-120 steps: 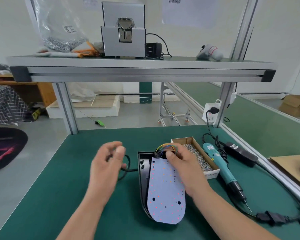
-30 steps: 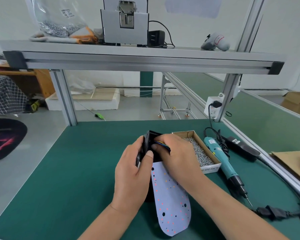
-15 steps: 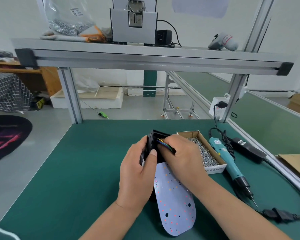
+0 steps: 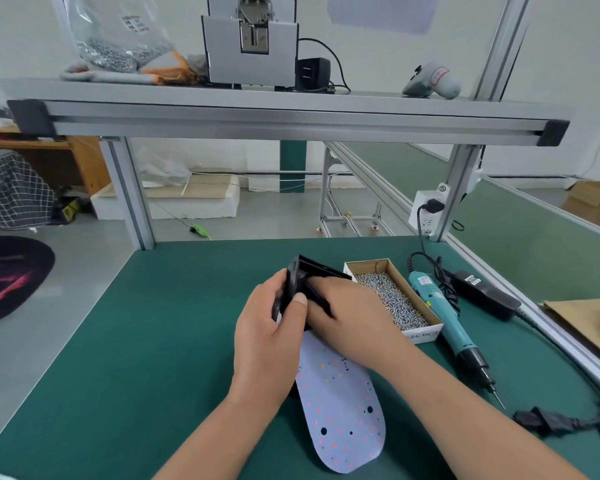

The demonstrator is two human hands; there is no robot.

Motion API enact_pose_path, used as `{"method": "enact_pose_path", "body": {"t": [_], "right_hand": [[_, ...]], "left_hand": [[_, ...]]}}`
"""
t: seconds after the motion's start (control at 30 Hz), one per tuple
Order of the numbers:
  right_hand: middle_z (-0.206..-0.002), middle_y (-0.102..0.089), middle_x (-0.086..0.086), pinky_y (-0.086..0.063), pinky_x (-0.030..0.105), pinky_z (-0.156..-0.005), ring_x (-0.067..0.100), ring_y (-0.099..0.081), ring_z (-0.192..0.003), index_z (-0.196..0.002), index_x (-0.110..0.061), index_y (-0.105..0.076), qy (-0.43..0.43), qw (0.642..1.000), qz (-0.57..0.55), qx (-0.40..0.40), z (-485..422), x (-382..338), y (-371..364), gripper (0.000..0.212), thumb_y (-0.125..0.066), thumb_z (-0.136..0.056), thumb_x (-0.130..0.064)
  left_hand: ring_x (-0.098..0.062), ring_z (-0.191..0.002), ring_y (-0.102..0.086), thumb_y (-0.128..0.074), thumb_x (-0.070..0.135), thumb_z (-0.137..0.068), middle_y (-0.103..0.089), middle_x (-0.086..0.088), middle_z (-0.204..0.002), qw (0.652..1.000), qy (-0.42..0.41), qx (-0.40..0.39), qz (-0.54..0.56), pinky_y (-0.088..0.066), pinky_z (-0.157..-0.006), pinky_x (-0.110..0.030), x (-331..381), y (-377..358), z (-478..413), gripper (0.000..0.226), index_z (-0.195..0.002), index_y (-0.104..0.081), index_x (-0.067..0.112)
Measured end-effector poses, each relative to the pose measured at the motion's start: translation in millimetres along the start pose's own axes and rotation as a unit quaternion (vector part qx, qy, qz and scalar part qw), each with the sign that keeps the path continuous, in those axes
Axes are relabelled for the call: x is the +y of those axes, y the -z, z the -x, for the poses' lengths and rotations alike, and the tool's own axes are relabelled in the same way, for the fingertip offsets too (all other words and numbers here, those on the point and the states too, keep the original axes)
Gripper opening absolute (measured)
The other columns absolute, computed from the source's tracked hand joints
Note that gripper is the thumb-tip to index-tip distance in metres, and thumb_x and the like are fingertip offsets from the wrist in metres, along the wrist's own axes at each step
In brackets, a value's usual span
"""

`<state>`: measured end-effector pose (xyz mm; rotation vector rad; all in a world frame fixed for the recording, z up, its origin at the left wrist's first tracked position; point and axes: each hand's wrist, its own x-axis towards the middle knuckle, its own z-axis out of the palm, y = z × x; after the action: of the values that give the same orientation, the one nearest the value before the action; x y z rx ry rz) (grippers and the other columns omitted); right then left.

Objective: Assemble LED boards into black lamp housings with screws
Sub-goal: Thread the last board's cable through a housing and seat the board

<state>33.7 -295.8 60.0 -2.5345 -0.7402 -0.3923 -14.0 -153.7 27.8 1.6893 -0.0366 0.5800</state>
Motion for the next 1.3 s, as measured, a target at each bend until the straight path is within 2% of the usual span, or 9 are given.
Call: {"method": "enact_pose_path", "body": {"t": [0.07, 0.17, 0.27, 0.4, 0.53, 0.67, 0.9, 1.07, 1.3], "right_hand": [[-0.097, -0.069, -0.012, -0.051, 0.032, -0.078, 0.008, -0.06, -0.087, -0.11, -0.029, -0.066, -0.012, 0.998, -0.064, 0.012, 3.2, 4.5, -2.4, 0.014, -0.06, -0.098, -0.033], [-0.106, -0.067, -0.018, -0.048, 0.022, -0.085, 0.001, -0.061, -0.097, -0.132, -0.029, -0.064, -0.036, 0.986, -0.154, 0.051, 8.6, 12.3, -5.3, 0.038, -0.069, -0.094, -0.027], [-0.109, -0.054, -0.023, -0.038, 0.012, -0.081, -0.012, -0.051, -0.1, -0.126, -0.035, -0.053, -0.049, 0.994, -0.077, 0.068, 16.4, 23.5, -2.9, 0.045, -0.062, -0.087, -0.056], [-0.097, -0.065, -0.019, -0.041, 0.02, -0.069, -0.007, -0.059, -0.085, -0.116, -0.045, -0.043, -0.153, 0.98, -0.051, -0.113, 21.1, 41.1, 18.7, 0.063, -0.066, -0.072, -0.084], [-0.084, -0.074, -0.002, -0.047, 0.031, -0.059, 0.005, -0.061, -0.059, -0.111, -0.039, -0.049, -0.144, 0.953, -0.168, -0.206, 19.7, 43.0, 23.7, 0.05, -0.087, -0.08, -0.047], [-0.074, -0.067, 0.004, -0.047, 0.027, -0.046, 0.016, -0.059, -0.054, -0.115, -0.041, -0.054, -0.142, 0.949, -0.27, -0.08, 17.1, 48.8, 28.2, 0.04, -0.082, -0.091, -0.025], [-0.074, -0.062, 0.0, -0.049, 0.029, -0.045, 0.017, -0.059, -0.053, -0.107, -0.049, -0.062, -0.113, 0.927, -0.351, 0.064, 15.4, 42.4, 17.9, 0.044, -0.072, -0.097, -0.007], [-0.077, -0.062, -0.007, -0.051, 0.027, -0.047, 0.016, -0.062, -0.055, -0.105, -0.044, -0.067, -0.101, 0.924, -0.35, 0.118, 18.0, 32.9, 12.3, 0.041, -0.073, -0.094, -0.005], [-0.108, -0.05, -0.025, -0.045, 0.022, -0.08, 0.007, -0.057, -0.094, -0.114, -0.045, -0.06, -0.082, 0.961, -0.177, 0.197, 18.5, 28.0, -2.5, 0.042, -0.081, -0.086, -0.022]], "left_hand": [[0.004, -0.106, -0.069, -0.058, 0.038, -0.093, -0.074, 0.026, -0.11, 0.999, 0.033, 0.005, 0.033, -0.05, -0.086, -0.021, -0.1, 3.2, -3.8, 0.034, -0.108, -0.065, 0.068], [0.001, -0.101, -0.073, -0.061, 0.026, -0.1, -0.078, 0.023, -0.108, 0.994, 0.086, 0.028, 0.07, -0.054, -0.085, -0.027, -7.5, 10.9, -6.8, 0.036, -0.105, -0.071, 0.06], [-0.005, -0.102, -0.074, -0.061, 0.019, -0.103, -0.079, 0.017, -0.109, 0.985, 0.127, 0.053, 0.099, -0.058, -0.09, -0.034, -14.9, 16.4, -7.4, 0.028, -0.114, -0.075, 0.04], [-0.004, -0.11, -0.072, -0.061, 0.02, -0.104, -0.078, 0.018, -0.116, 0.983, 0.132, 0.065, 0.11, -0.055, -0.098, -0.033, -15.0, 16.5, -8.2, 0.028, -0.127, -0.073, 0.03], [-0.001, -0.111, -0.069, -0.059, 0.024, -0.105, -0.076, 0.022, -0.117, 0.987, 0.115, 0.059, 0.092, -0.051, -0.095, -0.029, -15.6, 15.7, -5.8, 0.027, -0.125, -0.073, 0.036], [0.001, -0.109, -0.07, -0.058, 0.022, -0.107, -0.077, 0.022, -0.115, 0.988, 0.118, 0.053, 0.087, -0.053, -0.098, -0.031, -15.4, 15.4, -7.4, 0.027, -0.126, -0.073, 0.035], [-0.004, -0.095, -0.074, -0.056, 0.021, -0.108, -0.08, 0.015, -0.105, 0.989, 0.123, -0.008, 0.08, -0.053, -0.071, -0.012, -8.2, 16.1, -10.2, 0.033, -0.108, -0.075, 0.048], [-0.003, -0.102, -0.072, -0.069, 0.023, -0.102, -0.077, 0.019, -0.111, 0.992, 0.108, -0.009, 0.057, -0.054, -0.084, -0.027, -13.2, 17.8, -11.6, 0.026, -0.121, -0.071, 0.041], [0.003, -0.098, -0.072, -0.08, 0.014, -0.092, -0.076, 0.026, -0.108, 0.993, 0.106, -0.013, 0.048, -0.053, -0.076, -0.01, -17.4, 12.0, -5.5, 0.038, -0.116, -0.066, 0.04]]}}
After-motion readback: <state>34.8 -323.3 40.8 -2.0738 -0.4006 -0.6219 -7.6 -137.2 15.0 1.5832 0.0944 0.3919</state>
